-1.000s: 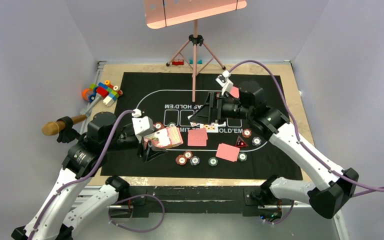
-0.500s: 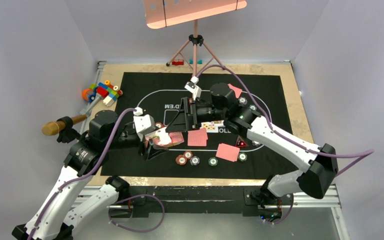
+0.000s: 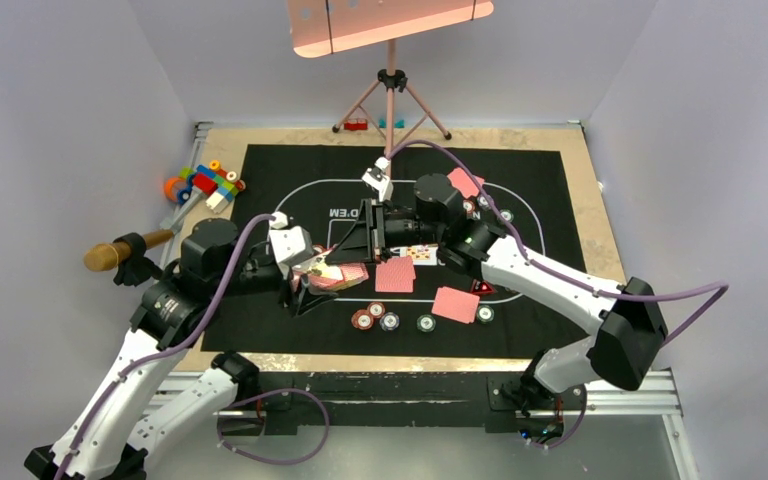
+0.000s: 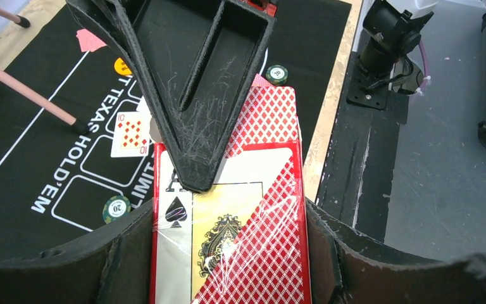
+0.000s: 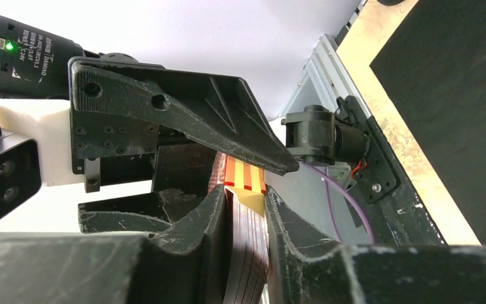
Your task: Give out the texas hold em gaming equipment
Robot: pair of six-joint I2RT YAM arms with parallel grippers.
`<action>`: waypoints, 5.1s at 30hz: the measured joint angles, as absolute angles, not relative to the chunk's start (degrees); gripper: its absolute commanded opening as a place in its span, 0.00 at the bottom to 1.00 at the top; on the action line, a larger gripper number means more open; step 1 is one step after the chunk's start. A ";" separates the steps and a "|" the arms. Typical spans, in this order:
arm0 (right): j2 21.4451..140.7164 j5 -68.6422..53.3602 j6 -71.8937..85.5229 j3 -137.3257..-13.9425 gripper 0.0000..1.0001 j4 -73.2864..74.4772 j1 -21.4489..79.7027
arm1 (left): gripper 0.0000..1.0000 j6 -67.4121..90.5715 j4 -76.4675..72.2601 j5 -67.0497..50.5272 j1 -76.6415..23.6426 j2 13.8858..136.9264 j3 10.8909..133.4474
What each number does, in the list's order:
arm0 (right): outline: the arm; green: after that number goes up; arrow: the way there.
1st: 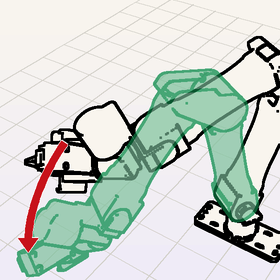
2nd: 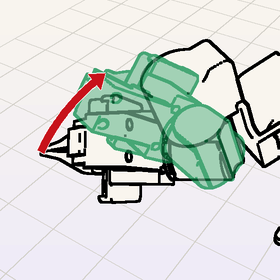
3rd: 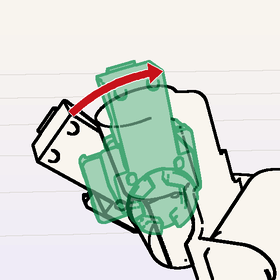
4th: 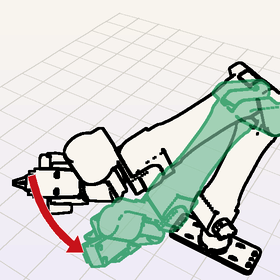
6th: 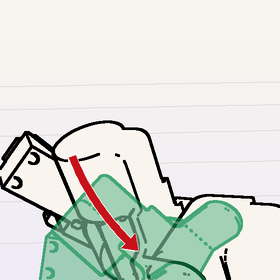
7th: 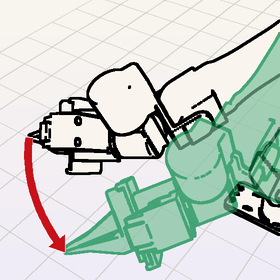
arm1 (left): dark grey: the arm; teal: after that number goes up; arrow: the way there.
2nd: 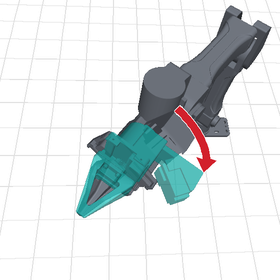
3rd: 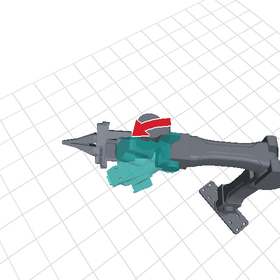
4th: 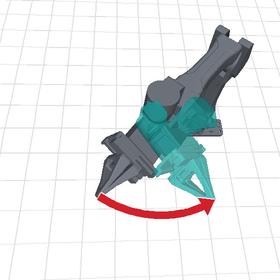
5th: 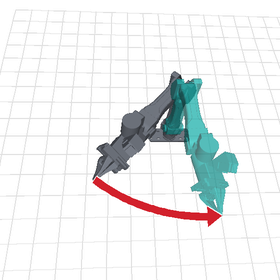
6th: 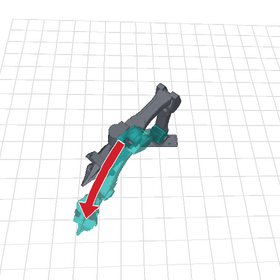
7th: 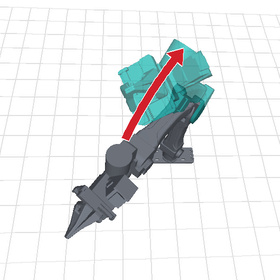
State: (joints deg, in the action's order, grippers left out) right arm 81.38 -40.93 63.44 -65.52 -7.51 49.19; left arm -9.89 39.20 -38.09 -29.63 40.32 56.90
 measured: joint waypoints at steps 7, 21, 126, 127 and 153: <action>81.38 -40.64 66.08 -64.01 0.00 -9.80 48.95 | 0.96 -9.78 39.38 -37.30 -29.67 40.99 56.90; 78.98 -41.69 60.10 -60.12 0.00 -3.01 44.27 | 0.99 -11.84 55.48 -28.75 -29.12 53.43 75.90; 78.22 41.30 -0.14 -12.05 0.98 -67.51 12.56 | 1.00 -2.61 -54.85 -8.91 -0.43 77.19 13.02; 78.54 40.40 -0.73 -11.18 0.98 -69.52 12.49 | 1.00 -2.61 -54.92 -8.93 -0.43 77.19 13.04; 81.23 27.14 0.40 -14.20 0.98 -69.97 6.57 | 1.00 -2.59 -52.56 -8.05 -0.43 77.23 15.14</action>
State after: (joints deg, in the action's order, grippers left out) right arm 81.23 27.14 0.40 -14.20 -69.97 6.57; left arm -2.59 -52.56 -8.05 -0.43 77.23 15.14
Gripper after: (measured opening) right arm 0.983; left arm 0.995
